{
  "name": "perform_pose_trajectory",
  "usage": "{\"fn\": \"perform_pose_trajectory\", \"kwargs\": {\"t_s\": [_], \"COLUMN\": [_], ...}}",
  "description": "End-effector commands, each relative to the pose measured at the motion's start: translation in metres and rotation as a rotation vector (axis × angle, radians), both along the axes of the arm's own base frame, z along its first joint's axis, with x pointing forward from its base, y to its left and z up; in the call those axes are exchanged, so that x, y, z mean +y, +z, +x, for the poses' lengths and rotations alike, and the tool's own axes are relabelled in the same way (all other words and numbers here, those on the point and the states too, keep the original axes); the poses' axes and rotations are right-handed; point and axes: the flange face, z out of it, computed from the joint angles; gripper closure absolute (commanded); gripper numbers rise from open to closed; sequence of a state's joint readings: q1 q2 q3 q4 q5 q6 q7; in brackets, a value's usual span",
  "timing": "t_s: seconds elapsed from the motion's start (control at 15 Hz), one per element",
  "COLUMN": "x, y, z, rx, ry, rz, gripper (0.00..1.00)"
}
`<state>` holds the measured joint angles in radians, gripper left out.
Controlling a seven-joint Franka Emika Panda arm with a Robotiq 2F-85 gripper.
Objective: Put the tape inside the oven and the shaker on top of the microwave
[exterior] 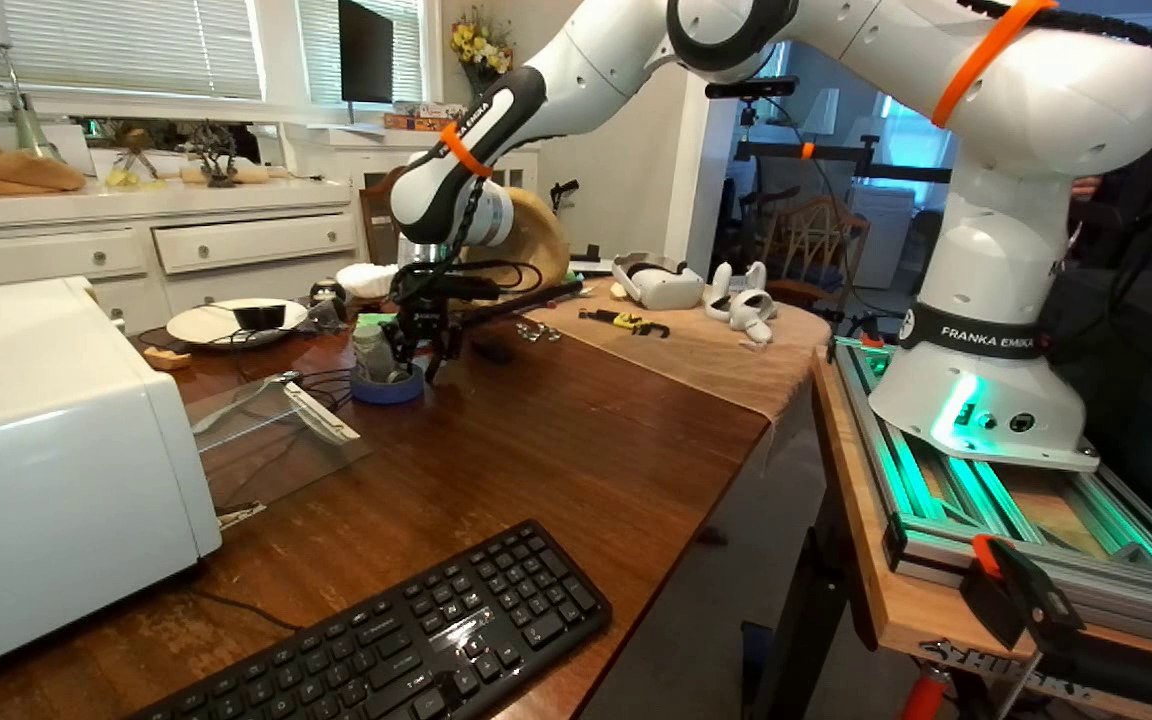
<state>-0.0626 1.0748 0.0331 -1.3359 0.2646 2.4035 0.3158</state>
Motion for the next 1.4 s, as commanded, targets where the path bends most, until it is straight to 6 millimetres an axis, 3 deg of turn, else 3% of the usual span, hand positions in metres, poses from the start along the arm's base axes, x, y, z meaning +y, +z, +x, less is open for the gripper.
{"fn": "perform_pose_trajectory", "kwargs": {"t_s": [0.0, 0.07, 0.2, 0.6, 1.0, 1.33], "x": [0.005, 0.006, 0.006, 0.009, 0.011, 0.012], "y": [-0.011, -0.01, -0.008, 0.008, 0.002, 0.01], "z": [0.004, 0.005, 0.005, 0.003, 0.003, 0.0], "rx": [0.012, 0.012, 0.015, 0.018, 0.027, 0.062], "ry": [0.008, 0.011, 0.015, 0.025, 0.018, 0.007], "rz": [-0.006, -0.009, -0.023, -0.082, -0.113, -0.112], "gripper": [0.92, 0.98, 0.94, 0.94, 0.94, 0.94]}}
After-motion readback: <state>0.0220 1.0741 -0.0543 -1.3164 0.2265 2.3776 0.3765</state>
